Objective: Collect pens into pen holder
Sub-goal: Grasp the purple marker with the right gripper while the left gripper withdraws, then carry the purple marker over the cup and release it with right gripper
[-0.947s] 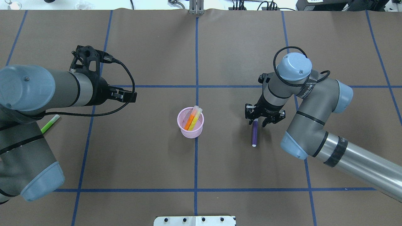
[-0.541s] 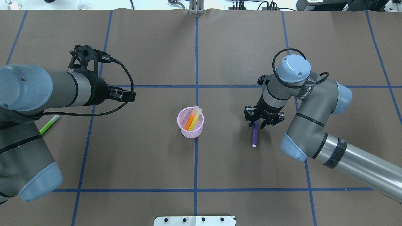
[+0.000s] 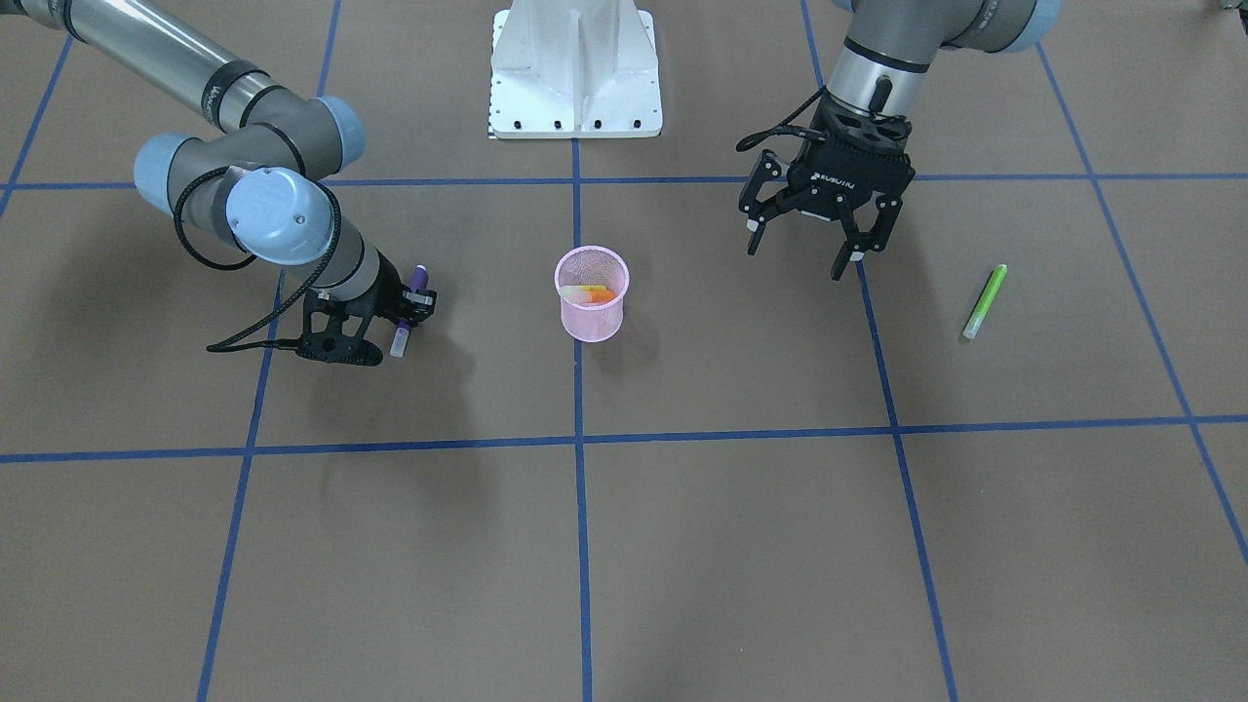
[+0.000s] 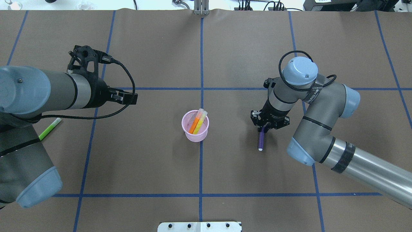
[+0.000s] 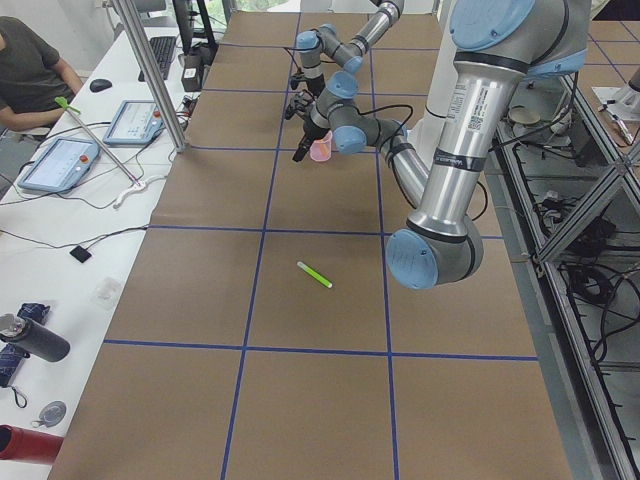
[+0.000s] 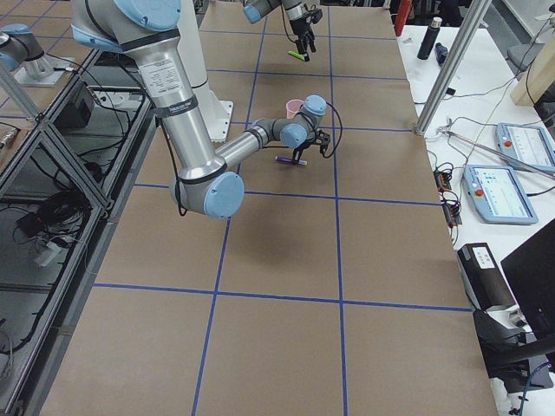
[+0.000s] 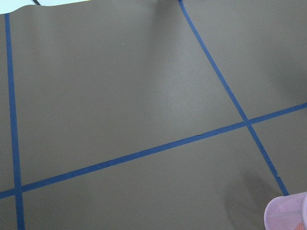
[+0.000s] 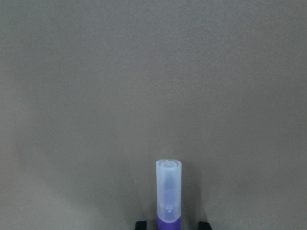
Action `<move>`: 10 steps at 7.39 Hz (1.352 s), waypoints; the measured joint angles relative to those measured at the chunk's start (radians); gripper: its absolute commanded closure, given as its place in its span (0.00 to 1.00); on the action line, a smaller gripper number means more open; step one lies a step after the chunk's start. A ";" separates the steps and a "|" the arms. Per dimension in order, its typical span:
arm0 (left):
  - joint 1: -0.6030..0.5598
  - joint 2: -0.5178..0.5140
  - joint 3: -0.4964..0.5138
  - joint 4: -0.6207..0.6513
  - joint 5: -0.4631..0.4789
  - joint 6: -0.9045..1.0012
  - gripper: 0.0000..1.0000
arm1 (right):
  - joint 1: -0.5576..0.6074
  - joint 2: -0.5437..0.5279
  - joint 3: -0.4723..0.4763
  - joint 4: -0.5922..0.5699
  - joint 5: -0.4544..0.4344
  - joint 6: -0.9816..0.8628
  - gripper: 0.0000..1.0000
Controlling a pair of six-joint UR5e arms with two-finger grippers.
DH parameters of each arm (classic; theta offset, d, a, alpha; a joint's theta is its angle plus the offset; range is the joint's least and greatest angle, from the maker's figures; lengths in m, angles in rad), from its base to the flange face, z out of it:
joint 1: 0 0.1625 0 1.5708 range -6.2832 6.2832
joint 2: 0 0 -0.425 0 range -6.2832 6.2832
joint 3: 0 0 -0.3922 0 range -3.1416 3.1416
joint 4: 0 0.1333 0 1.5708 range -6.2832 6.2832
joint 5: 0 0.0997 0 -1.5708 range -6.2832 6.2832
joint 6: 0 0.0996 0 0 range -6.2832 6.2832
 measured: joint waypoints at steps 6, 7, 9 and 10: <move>-0.180 0.267 -0.001 0.042 -0.213 0.542 0.01 | -0.001 0.039 0.177 0.003 -0.242 0.142 1.00; -0.191 0.292 0.015 0.043 -0.232 0.582 0.01 | -0.029 0.056 0.208 0.002 -0.342 0.192 1.00; -0.198 0.307 0.046 0.044 -0.265 0.605 0.01 | -0.106 0.085 0.272 0.000 -0.553 0.287 1.00; -0.198 0.308 0.053 0.044 -0.269 0.607 0.01 | -0.150 0.101 0.290 -0.003 -0.657 0.323 1.00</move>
